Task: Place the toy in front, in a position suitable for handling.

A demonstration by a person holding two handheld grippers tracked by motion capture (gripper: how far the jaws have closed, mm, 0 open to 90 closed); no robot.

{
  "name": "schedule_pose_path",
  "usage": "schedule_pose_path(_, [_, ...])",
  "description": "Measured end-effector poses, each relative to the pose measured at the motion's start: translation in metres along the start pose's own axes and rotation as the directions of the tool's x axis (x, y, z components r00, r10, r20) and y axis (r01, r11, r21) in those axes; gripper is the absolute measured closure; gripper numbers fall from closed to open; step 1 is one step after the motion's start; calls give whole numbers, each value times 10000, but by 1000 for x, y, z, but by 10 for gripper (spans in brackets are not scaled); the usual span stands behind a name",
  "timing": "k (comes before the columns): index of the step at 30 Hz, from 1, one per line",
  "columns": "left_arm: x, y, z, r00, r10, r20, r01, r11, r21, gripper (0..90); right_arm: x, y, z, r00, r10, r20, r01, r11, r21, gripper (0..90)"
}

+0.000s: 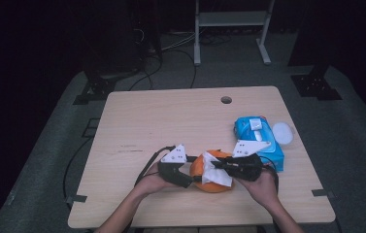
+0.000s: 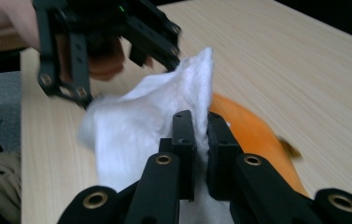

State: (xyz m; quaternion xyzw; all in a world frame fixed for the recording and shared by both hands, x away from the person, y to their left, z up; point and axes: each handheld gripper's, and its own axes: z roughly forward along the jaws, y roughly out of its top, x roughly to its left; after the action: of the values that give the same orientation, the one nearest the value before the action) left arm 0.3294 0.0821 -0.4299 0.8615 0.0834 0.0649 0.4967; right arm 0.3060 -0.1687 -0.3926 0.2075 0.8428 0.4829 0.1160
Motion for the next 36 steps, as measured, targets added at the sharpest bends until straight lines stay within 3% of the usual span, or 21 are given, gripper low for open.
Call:
schedule_pose_path(4, [-5,1,0,9982,590,-130,-588,9982,126,338,5,14,11,9988,-486,-46,486,9988,19,832])
schedule_pose_path(11, [0,-6,-1,9990,445,-79,-445,9990,94,337,-16,8,13,9983,-293,506,283,9994,212,831])
schedule_pose_path(12, [4,-9,-1,9998,186,-86,-186,9998,112,324,-25,-1,8,9970,28,777,-48,9996,267,831])
schedule_pose_path(14, [6,-10,-2,9998,-67,-160,69,9999,131,292,-31,-9,4,9958,225,887,-252,9993,289,831])
schedule_pose_path(17, [10,-10,-3,9985,-472,-289,475,9988,112,237,-32,-18,-1,9941,381,1012,-418,9986,339,831])
schedule_pose_path(21, [14,-6,-8,9881,-1522,202,1530,9871,-477,169,-30,-21,-6,9918,512,1172,-557,9978,355,831])
schedule_pose_path(24, [12,-3,-5,9846,-1737,193,1745,9828,-599,168,-27,-20,-5,9926,581,1065,-610,9978,247,830])
schedule_pose_path(26, [12,-2,-2,9810,-1916,309,1933,9790,-643,176,-21,-17,-3,9934,355,1094,-389,9988,288,830])
schedule_pose_path(28, [11,-4,-2,9878,-1536,246,1547,9865,-532,276,-17,-14,-2,9942,218,1055,-251,9992,306,830])
schedule_pose_path(30, [10,-5,-2,9911,-1292,313,1309,9895,-611,343,-12,-8,-1,9958,67,910,-92,9996,273,831])
schedule_pose_path(32, [7,-4,-2,9958,-883,247,896,9942,-586,363,-7,-1,3,9975,-102,696,89,9998,190,831])
schedule_pose_path(36, [3,-3,-3,9991,-410,119,414,9985,-353,371,4,15,17,9971,-656,385,646,9976,265,830])
